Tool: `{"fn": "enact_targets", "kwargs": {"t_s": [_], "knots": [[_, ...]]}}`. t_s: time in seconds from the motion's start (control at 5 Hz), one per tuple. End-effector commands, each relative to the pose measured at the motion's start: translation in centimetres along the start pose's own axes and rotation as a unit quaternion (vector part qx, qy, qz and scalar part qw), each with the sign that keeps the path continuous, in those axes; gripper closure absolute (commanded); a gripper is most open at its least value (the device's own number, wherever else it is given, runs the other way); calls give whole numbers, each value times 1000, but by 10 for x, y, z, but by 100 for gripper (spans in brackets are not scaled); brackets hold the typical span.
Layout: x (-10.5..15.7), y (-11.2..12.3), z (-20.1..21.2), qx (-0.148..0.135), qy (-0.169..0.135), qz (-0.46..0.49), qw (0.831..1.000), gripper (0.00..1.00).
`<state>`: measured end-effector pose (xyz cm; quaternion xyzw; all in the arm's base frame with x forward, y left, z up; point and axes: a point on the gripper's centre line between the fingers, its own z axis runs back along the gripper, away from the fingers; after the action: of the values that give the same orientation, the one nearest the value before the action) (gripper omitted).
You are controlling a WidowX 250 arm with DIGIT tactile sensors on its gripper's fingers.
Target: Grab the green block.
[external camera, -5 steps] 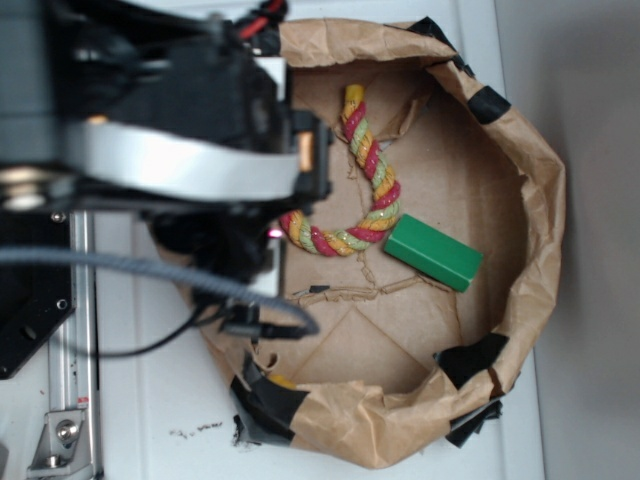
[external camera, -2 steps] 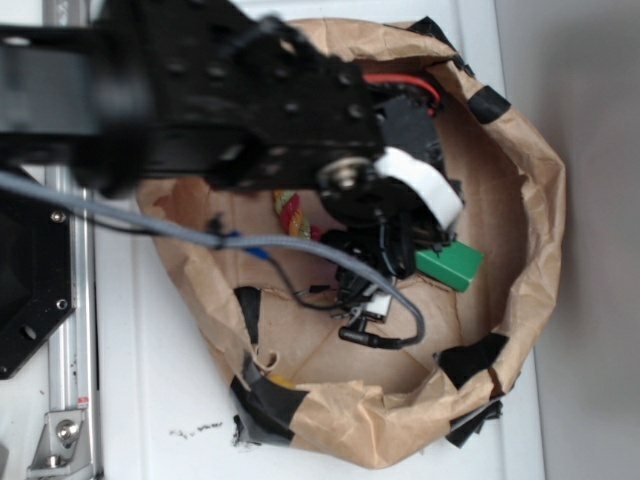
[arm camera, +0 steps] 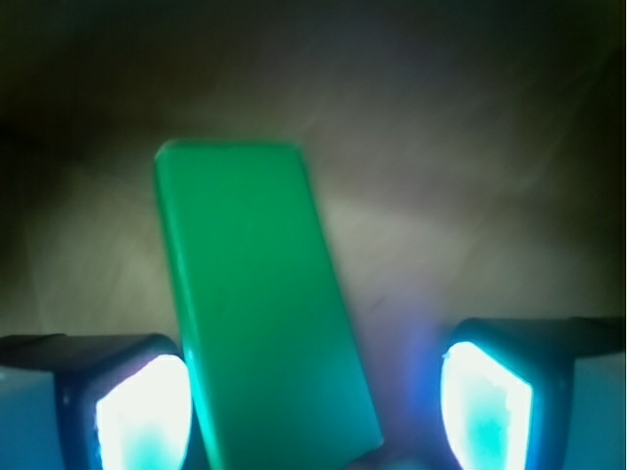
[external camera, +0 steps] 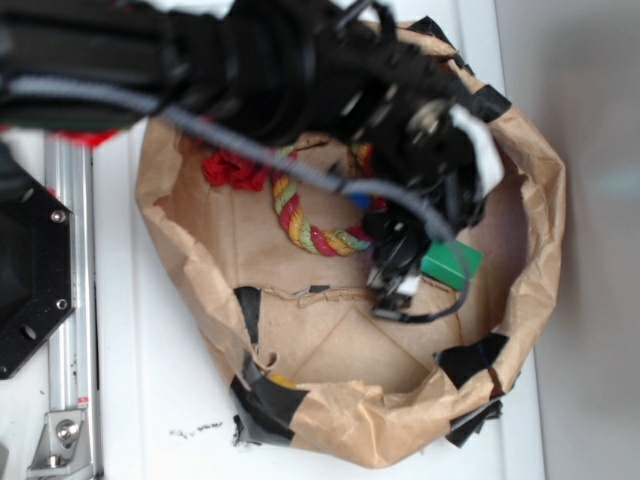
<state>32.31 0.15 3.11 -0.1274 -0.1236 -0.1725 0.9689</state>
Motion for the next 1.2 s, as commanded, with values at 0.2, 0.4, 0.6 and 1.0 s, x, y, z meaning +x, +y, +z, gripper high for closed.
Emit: {"fn": "enact_targets", "kwargs": {"t_s": [0.2, 0.4, 0.6, 1.0], "knots": [[0, -11, 23, 50, 15, 24, 998, 100], [0, -33, 70, 95, 10, 38, 995, 100], [4, -54, 119, 90, 18, 63, 994, 100], [3, -69, 145, 66, 56, 121, 989, 100]]}}
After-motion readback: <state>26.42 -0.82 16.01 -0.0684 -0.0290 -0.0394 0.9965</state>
